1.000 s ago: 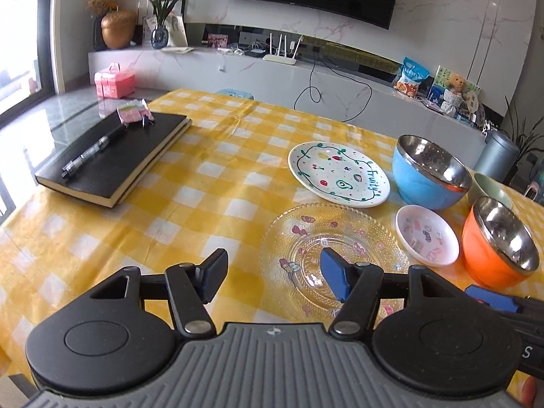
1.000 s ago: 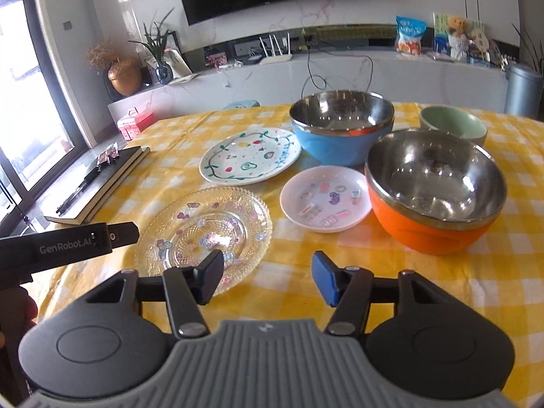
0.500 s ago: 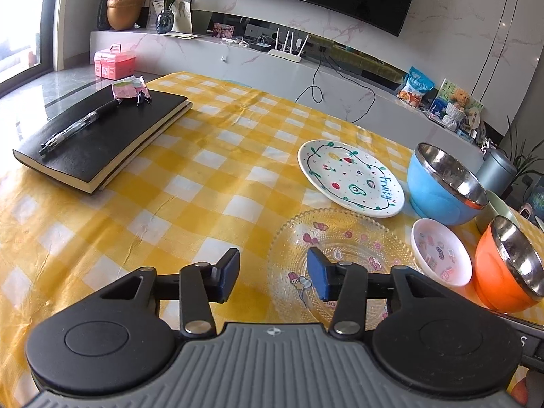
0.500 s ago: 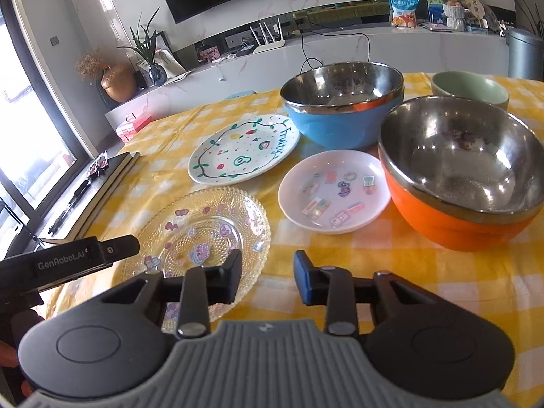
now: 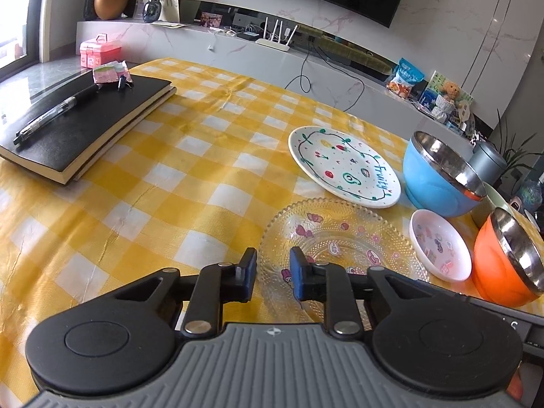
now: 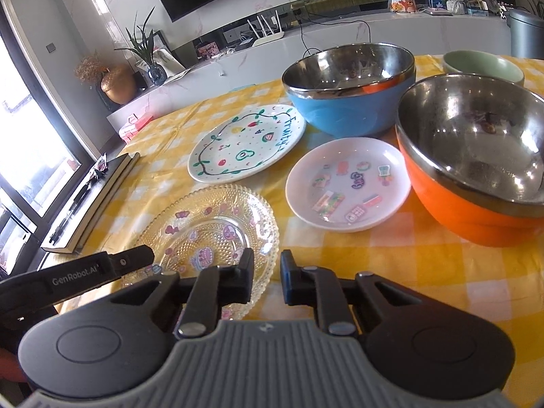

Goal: Organize plates and bowls

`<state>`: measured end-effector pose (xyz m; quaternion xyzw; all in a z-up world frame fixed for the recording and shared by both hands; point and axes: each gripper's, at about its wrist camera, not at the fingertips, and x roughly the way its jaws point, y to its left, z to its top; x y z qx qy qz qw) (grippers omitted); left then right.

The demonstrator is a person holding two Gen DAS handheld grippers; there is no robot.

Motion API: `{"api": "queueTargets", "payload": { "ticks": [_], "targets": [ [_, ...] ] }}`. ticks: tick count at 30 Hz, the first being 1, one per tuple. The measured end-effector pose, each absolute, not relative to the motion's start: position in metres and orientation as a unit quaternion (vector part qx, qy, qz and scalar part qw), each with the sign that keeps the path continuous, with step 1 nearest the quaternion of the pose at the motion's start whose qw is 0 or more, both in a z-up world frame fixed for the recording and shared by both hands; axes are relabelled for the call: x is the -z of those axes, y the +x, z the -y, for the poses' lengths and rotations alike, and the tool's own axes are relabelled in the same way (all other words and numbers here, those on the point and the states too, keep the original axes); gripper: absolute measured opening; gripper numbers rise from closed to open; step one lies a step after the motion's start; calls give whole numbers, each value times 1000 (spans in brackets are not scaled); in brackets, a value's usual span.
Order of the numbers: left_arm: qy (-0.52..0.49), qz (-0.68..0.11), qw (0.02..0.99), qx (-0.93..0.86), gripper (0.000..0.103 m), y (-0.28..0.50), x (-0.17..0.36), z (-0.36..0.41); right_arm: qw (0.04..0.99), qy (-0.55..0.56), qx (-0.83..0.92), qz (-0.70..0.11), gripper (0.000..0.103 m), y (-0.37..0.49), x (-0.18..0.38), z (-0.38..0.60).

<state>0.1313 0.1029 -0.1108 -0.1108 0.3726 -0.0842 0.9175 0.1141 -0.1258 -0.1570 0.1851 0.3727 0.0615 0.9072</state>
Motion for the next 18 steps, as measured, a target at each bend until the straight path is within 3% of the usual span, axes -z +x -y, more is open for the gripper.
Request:
{"api": "queueTargets", "payload": {
  "ticks": [18],
  "targets": [
    [-117, -376, 915, 93, 21, 98, 92, -95, 906, 191, -54, -373, 9, 86, 143, 137]
  ]
}}
